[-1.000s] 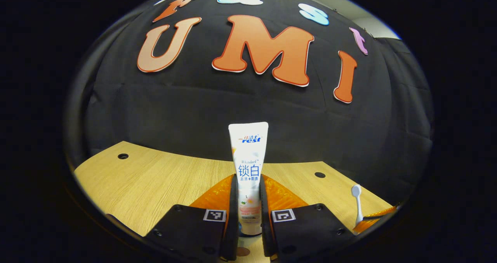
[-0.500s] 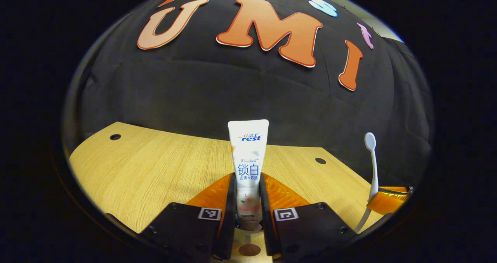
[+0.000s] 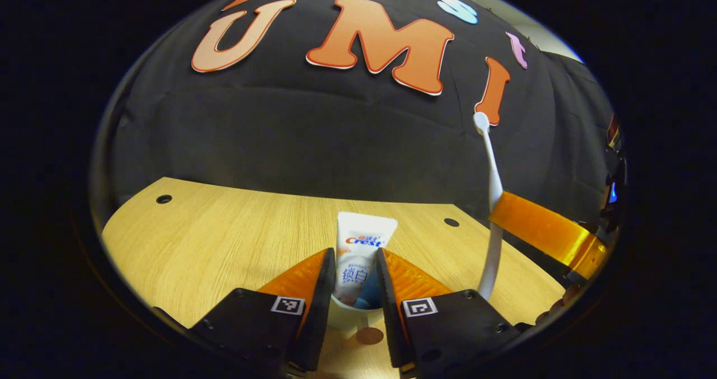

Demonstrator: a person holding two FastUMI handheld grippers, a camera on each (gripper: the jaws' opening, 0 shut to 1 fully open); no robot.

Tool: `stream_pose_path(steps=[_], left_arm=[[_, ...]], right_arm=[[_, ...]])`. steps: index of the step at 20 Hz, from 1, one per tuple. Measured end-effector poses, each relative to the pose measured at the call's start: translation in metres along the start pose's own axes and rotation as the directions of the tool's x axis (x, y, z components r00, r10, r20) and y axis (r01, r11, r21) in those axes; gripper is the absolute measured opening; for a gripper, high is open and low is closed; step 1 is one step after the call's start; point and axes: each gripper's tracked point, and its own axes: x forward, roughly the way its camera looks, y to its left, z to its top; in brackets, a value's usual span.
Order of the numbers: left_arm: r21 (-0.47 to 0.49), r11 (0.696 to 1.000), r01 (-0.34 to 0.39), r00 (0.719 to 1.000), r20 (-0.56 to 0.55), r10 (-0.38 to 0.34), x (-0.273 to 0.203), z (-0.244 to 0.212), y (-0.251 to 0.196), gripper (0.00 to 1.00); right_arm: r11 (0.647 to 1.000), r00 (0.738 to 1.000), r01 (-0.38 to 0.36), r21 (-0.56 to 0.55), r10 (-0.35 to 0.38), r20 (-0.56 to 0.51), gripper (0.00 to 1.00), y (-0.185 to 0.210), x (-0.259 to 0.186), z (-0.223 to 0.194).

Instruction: Put the toothbrush and toothpaste on the desktop into the cup, then pick up the cup and place it on the coaster on the desktop.

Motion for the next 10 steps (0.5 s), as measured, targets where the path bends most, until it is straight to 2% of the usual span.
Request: stream_pose_path(steps=[1, 2, 4, 8, 10], left_arm=[[0.006, 1.000, 0.004, 1.000, 0.007, -0.004, -0.002, 0.001, 0.001, 0.49], [0.009, 1.000, 0.002, 1.000, 0.010, -0.002, -0.003, 0.000, 0.004, 0.54], [0.002, 1.000, 0.006, 1.000, 0.017, -0.006, -0.008, 0.002, 0.006, 0.55], [-0.003, 1.000, -0.015, 0.999, 0.038, 0.015, -0.025, 0.003, 0.017, 0.70], [0.001, 1.000, -0.026, 0.999, 0.048, 0.026, -0.033, 0.006, 0.025, 0.68]], right_arm=[[1.000, 1.000, -0.002, 0.001, 0.002, 0.018, 0.05, 0.002, 0.003, 0.001], [1.000, 0.999, -0.009, 0.007, 0.009, 0.037, 0.05, 0.004, 0.009, 0.002], [0.999, 0.996, -0.034, 0.026, 0.032, 0.079, 0.05, 0.010, 0.017, 0.007], [0.996, 0.980, -0.085, 0.026, 0.079, 0.183, 0.05, 0.022, 0.030, 0.011], [0.995, 0.976, -0.093, 0.016, 0.088, 0.199, 0.05, 0.027, 0.039, 0.007]])
